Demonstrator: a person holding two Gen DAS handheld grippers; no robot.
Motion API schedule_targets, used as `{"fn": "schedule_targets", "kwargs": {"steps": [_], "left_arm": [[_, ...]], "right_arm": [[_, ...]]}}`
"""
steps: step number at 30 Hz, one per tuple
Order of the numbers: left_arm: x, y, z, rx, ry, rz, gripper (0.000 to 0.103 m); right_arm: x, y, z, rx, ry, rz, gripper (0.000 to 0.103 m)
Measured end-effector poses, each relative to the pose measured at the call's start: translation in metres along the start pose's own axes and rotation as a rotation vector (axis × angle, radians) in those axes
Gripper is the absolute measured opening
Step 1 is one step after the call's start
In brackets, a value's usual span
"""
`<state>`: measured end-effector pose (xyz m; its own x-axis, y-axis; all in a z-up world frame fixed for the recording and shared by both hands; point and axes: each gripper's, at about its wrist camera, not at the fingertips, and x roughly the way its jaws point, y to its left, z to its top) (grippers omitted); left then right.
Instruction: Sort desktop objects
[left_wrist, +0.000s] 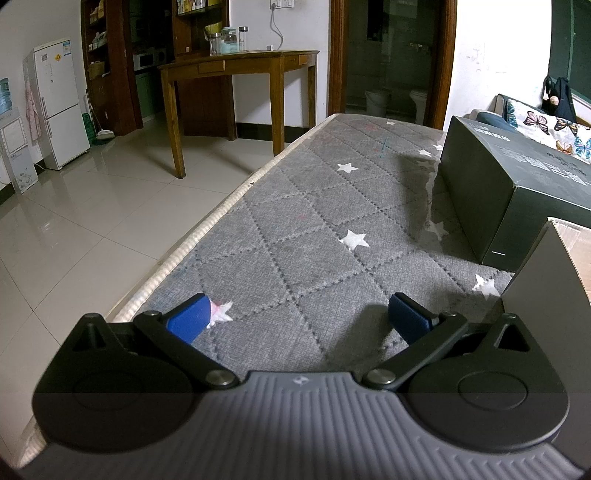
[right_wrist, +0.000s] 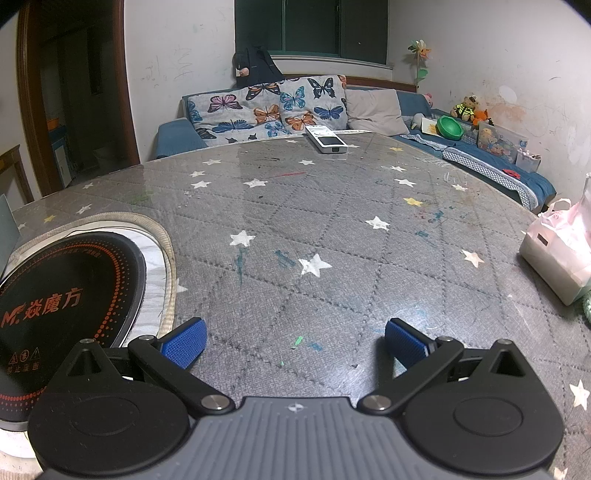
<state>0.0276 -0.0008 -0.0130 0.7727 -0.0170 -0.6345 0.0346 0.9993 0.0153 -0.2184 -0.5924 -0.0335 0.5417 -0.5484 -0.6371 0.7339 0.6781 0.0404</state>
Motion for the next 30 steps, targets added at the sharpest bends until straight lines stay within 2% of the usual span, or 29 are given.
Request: {"fn": "schedule_targets", "kwargs": {"steps": [30], "left_arm": [[0.0,0.0,-0.0001,0.0,0.0,0.0,0.103]], "right_arm": [[0.0003,-0.0008,0.0,0.0,0.0,0.0,0.103]]}}
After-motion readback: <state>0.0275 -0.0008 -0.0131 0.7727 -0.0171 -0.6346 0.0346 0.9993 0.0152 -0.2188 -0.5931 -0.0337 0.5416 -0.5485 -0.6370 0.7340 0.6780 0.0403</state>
